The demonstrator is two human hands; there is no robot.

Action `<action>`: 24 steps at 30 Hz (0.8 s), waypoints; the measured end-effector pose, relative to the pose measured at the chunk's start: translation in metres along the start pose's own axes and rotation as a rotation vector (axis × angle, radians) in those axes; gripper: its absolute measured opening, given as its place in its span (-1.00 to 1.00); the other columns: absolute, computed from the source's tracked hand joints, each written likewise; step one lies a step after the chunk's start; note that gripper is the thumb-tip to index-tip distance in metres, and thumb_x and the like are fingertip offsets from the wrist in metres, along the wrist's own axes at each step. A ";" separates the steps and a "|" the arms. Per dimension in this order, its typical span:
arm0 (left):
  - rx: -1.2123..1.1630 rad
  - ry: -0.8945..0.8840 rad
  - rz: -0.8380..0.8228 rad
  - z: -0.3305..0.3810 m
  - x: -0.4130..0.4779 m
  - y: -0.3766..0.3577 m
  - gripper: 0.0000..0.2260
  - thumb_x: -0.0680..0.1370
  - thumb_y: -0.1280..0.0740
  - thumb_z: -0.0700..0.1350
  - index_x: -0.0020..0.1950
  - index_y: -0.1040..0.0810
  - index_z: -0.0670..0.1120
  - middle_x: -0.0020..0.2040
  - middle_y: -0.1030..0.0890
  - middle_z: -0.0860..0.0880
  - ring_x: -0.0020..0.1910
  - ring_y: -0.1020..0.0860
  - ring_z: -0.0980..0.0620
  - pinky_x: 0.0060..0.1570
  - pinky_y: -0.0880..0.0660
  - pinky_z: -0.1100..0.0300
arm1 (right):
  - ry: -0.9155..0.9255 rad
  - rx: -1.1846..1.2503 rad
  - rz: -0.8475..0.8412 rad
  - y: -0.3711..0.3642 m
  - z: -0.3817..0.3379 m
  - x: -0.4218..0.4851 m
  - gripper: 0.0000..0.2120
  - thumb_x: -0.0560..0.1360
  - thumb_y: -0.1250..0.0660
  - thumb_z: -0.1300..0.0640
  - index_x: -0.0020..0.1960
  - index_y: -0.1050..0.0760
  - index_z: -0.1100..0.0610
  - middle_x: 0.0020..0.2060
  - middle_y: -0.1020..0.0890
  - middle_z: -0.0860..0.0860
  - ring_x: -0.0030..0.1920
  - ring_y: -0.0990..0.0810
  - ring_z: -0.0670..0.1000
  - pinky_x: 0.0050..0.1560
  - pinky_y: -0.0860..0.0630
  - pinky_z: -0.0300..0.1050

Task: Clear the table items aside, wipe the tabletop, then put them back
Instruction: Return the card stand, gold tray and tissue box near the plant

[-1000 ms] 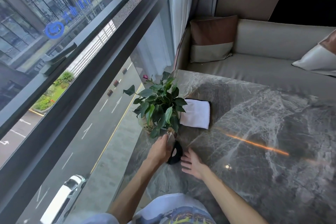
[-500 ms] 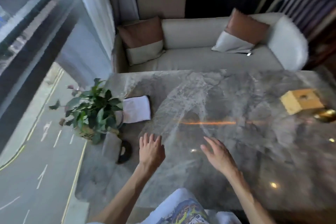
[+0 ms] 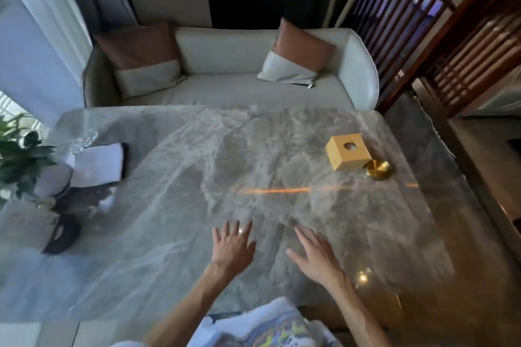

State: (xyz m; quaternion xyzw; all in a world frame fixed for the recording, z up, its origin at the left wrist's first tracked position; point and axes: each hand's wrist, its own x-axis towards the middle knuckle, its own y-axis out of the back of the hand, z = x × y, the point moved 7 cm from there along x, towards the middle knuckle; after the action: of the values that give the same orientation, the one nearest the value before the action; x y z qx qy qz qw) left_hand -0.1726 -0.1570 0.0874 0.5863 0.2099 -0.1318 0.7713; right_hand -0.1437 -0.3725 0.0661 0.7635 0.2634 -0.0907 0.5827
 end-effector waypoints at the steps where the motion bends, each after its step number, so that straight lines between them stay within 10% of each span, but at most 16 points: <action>1: -0.014 0.003 -0.002 0.012 -0.004 -0.001 -0.47 0.60 -0.06 0.14 0.55 -0.05 0.08 0.54 -0.20 -0.06 0.54 -0.09 -0.15 0.47 0.00 -0.22 | 0.004 0.010 0.011 0.003 0.009 0.000 -0.09 0.36 0.21 -0.54 0.52 -0.14 -0.02 0.48 -0.27 -0.04 0.47 -0.24 0.12 0.44 -0.23 0.07; 9: -0.025 -0.035 -0.219 0.039 0.012 -0.040 -0.54 0.59 -0.08 0.12 0.48 -0.26 0.03 0.47 -0.37 -0.04 0.44 -0.31 -0.11 0.45 -0.14 -0.13 | -0.026 0.130 -0.068 0.001 0.038 0.001 0.05 0.20 0.24 -0.64 0.51 -0.18 -0.08 0.50 -0.24 -0.03 0.51 -0.13 0.11 0.49 -0.10 -0.01; 13: -0.020 -0.034 -0.274 0.058 0.033 -0.058 -0.56 0.58 -0.13 0.09 0.44 -0.32 0.00 0.43 -0.41 -0.07 0.40 -0.39 -0.11 0.39 -0.24 -0.06 | -0.113 0.285 0.003 0.007 0.070 -0.026 -0.42 0.53 -0.18 -0.21 0.47 -0.30 0.04 0.46 -0.36 -0.01 0.47 -0.27 0.03 0.48 -0.18 -0.10; 17: -0.083 -0.039 -0.215 0.102 0.043 -0.047 -0.58 0.59 -0.11 0.08 0.42 -0.34 0.01 0.39 -0.48 -0.06 0.35 -0.45 -0.12 0.36 -0.31 -0.03 | -0.231 0.373 -0.062 0.014 0.126 -0.042 -0.46 0.56 -0.21 -0.13 0.49 -0.27 0.03 0.48 -0.32 0.04 0.49 -0.24 0.01 0.49 -0.16 -0.10; 24: -0.066 -0.021 -0.183 0.202 0.114 -0.034 -0.61 0.59 -0.11 0.05 0.38 -0.39 -0.03 0.36 -0.50 -0.08 0.34 -0.45 -0.14 0.39 -0.26 -0.11 | -0.294 0.340 -0.106 0.077 0.250 0.007 -0.12 0.36 -0.07 -0.49 0.48 -0.28 0.05 0.47 -0.33 0.06 0.49 -0.24 0.07 0.49 -0.17 -0.02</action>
State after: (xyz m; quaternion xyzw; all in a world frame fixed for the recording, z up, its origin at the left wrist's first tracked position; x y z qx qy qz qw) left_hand -0.0534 -0.3552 0.0495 0.5376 0.2588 -0.2009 0.7769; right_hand -0.0566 -0.6190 0.0522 0.8143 0.1964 -0.2743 0.4723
